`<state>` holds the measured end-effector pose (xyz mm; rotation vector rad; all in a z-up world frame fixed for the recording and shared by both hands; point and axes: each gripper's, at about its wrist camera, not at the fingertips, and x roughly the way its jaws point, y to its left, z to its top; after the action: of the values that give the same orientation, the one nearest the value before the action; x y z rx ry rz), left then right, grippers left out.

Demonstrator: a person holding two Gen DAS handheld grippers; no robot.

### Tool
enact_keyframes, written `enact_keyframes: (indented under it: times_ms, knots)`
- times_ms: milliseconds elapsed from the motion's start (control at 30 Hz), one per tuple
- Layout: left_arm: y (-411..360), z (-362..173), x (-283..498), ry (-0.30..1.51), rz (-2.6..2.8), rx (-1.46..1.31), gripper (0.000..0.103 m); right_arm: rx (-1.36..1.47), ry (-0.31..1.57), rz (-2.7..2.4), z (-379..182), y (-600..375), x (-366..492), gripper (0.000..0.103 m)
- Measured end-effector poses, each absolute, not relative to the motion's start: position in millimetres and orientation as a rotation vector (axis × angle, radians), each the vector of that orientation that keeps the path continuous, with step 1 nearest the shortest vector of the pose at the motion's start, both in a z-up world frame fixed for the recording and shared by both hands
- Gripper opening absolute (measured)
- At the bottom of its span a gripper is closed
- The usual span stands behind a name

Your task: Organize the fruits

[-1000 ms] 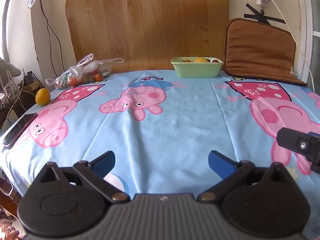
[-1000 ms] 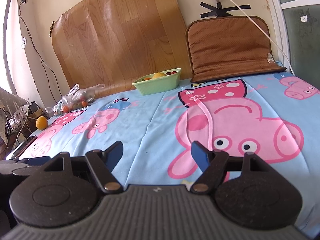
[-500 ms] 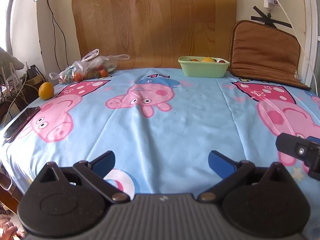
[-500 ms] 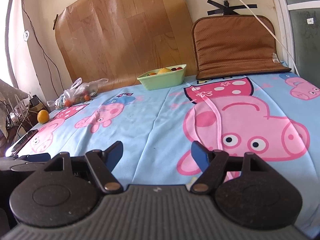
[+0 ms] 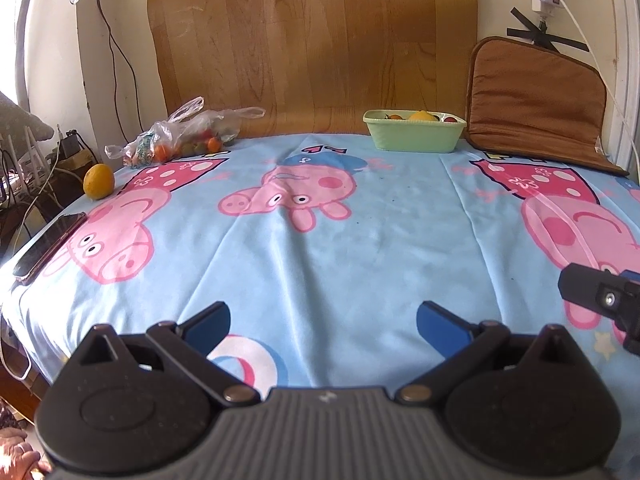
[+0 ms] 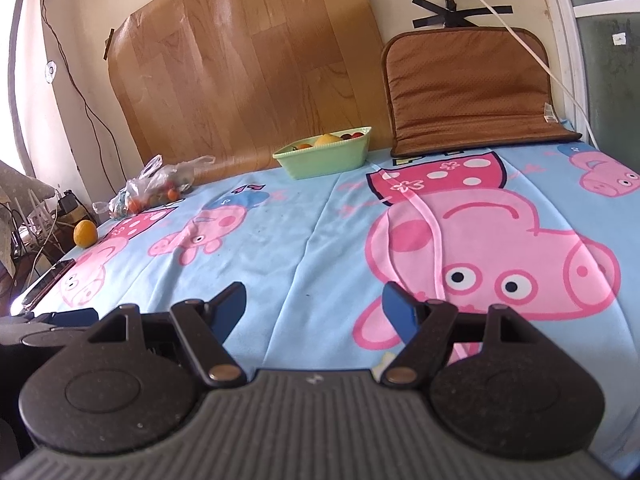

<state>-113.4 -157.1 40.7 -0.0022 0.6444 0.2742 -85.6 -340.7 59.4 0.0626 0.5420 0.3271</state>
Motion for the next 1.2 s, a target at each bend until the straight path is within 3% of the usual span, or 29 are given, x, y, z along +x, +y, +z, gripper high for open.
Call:
enact_keyframes:
  times_ms: [1200]
  knots:
    - [-177, 55, 53, 0.731, 0.186, 0.087, 0.103, 0.091, 0.569, 0.264, 76, -375, 53, 0.078]
